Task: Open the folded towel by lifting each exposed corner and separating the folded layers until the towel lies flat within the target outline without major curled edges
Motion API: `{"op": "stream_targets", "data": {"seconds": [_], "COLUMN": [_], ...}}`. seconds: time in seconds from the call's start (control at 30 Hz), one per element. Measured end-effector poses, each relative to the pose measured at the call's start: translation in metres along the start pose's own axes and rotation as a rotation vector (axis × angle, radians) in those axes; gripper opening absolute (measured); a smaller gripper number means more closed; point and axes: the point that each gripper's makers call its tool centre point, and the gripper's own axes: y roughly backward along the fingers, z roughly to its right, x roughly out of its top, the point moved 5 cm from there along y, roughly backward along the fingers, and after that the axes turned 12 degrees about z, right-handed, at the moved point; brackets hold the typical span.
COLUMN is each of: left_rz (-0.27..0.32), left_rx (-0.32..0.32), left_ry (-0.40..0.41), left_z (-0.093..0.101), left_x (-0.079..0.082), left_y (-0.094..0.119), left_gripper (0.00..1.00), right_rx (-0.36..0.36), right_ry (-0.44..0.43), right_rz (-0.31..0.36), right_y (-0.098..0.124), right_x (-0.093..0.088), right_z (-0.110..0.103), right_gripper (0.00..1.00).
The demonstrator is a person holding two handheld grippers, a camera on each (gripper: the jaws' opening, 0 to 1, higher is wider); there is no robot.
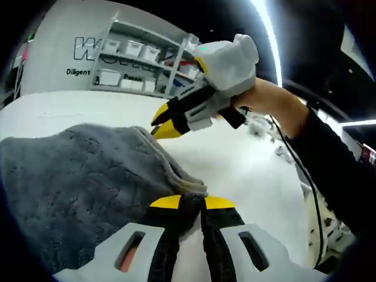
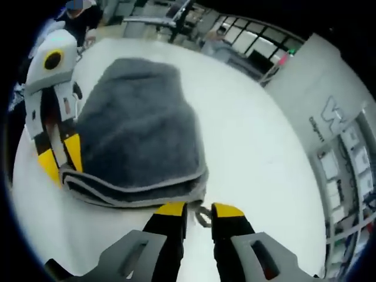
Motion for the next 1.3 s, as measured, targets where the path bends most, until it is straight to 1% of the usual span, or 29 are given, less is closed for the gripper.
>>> {"op": "stream_targets", "data": {"seconds": [0.07, 0.1, 0.13, 0.17, 0.23, 0.3, 0.37, 0.43, 0.47, 0.5, 0.53, 0.57, 0.6, 0.63, 0.67, 0.7, 0.73, 0.8, 0.83, 0.87, 0.9, 0.97, 1.07, 1.1, 1.13, 1.17, 1.23, 1.3], "left_rz": [0.001, 0.01, 0.013, 0.013, 0.008, 0.007, 0.0, -0.011, -0.016, -0.018, -0.022, -0.024, -0.012, -0.01, -0.018, -0.023, -0.004, 0.026, 0.036, 0.043, 0.054, 0.083, 0.112, 0.122, 0.127, 0.136, 0.153, 0.173], "left_rx": [-0.007, -0.02, -0.035, -0.035, -0.051, -0.074, -0.103, -0.148, -0.177, -0.227, -0.328, -0.348, -0.376, -0.385, -0.394, -0.394, -0.386, -0.353, -0.324, -0.316, -0.302, -0.254, -0.18, -0.169, -0.161, -0.146, -0.12, -0.079], "left_ry": [0.003, 0.011, 0.019, 0.015, -0.023, -0.021, -0.023, -0.018, -0.012, -0.019, -0.029, -0.015, 0.004, 0.004, -0.01, -0.034, -0.074, -0.145, -0.197, -0.233, -0.246, -0.284, -0.349, -0.353, -0.35, -0.346, -0.346, -0.357], "left_z": [0.002, 0.005, 0.009, 0.01, 0.015, 0.018, 0.022, 0.028, 0.032, 0.038, 0.048, 0.05, 0.052, 0.052, 0.051, 0.05, 0.048, 0.042, 0.036, 0.033, 0.031, 0.021, 0.006, 0.002, -0.002, -0.007, -0.016, -0.027], "left_x": [-0.001, 0.0, -0.001, -0.002, -0.003, -0.003, -0.004, -0.004, -0.004, -0.003, -0.003, -0.002, 0.001, 0.002, 0.006, 0.008, 0.013, 0.021, 0.026, 0.03, 0.034, 0.044, 0.057, 0.061, 0.064, 0.068, 0.075, 0.082], "left_y": [-0.001, -0.002, -0.003, -0.003, -0.004, -0.003, -0.001, 0.0, 0.001, 0.003, 0.006, 0.008, 0.013, 0.015, 0.019, 0.022, 0.024, 0.029, 0.033, 0.037, 0.04, 0.045, 0.055, 0.058, 0.062, 0.066, 0.073, 0.081], "left_gripper": [0.17, 0.23, 0.26, 0.28, 0.31, 0.37, 0.45, 0.54, 0.61, 0.68, 0.75, 0.83, 0.86, 0.88, 0.92, 0.96, 1.0, 1.0, 1.0, 1.0, 1.0, 1.0, 1.0, 1.0, 1.0, 1.0, 1.0, 1.0], "right_rx": [-0.008, -0.015, -0.024, -0.057, -0.135, -0.145, -0.163, -0.184, -0.214, -0.224, -0.267, -0.288, -0.328, -0.338, -0.346, -0.361, -0.377, -0.421, -0.44, -0.458, -0.481, -0.528, -0.56, -0.571, -0.59, -0.617, -0.626, -0.627], "right_ry": [-0.007, -0.009, -0.009, -0.007, -0.003, 0.001, 0.0, 0.002, 0.013, 0.017, 0.013, -0.002, -0.033, -0.046, -0.067, -0.095, -0.125, -0.177, -0.194, -0.209, -0.214, -0.241, -0.269, -0.269, -0.257, -0.268, -0.296, -0.326], "right_rz": [0.008, 0.012, 0.014, 0.01, -0.006, -0.006, -0.004, 0.0, -0.016, -0.021, -0.033, -0.037, -0.041, -0.041, -0.032, -0.005, 0.019, 0.053, 0.055, 0.052, 0.057, 0.079, 0.106, 0.118, 0.162, 0.18, 0.182, 0.205], "right_y": [0.002, 0.003, 0.003, 0.005, 0.008, 0.008, 0.009, 0.009, 0.01, 0.01, 0.012, 0.014, 0.017, 0.017, 0.019, 0.02, 0.022, 0.026, 0.029, 0.032, 0.035, 0.044, 0.055, 0.059, 0.062, 0.067, 0.073, 0.079], "right_x": [0.001, 0.002, 0.002, 0.002, 0.001, 0.001, 0.002, 0.003, 0.002, 0.001, -0.001, -0.003, -0.005, -0.006, -0.006, -0.006, -0.005, -0.006, -0.007, -0.008, -0.008, -0.006, -0.002, 0.001, 0.007, 0.01, 0.016, 0.024], "right_z": [0.0, 0.0, 0.001, 0.004, 0.013, 0.013, 0.013, 0.012, 0.014, 0.015, 0.018, 0.021, 0.024, 0.024, 0.025, 0.025, 0.025, 0.028, 0.028, 0.028, 0.029, 0.03, 0.025, 0.023, 0.022, 0.02, 0.012, 0.003], "right_gripper": [0.13, 0.14, 0.15, 0.16, 0.19, 0.21, 0.26, 0.33, 0.36, 0.4, 0.45, 0.5, 0.55, 0.62, 0.67, 0.71, 0.77, 0.87, 0.93, 0.99, 0.99, 1.0, 1.0, 1.0, 0.99, 0.98, 0.97, 0.97]}}
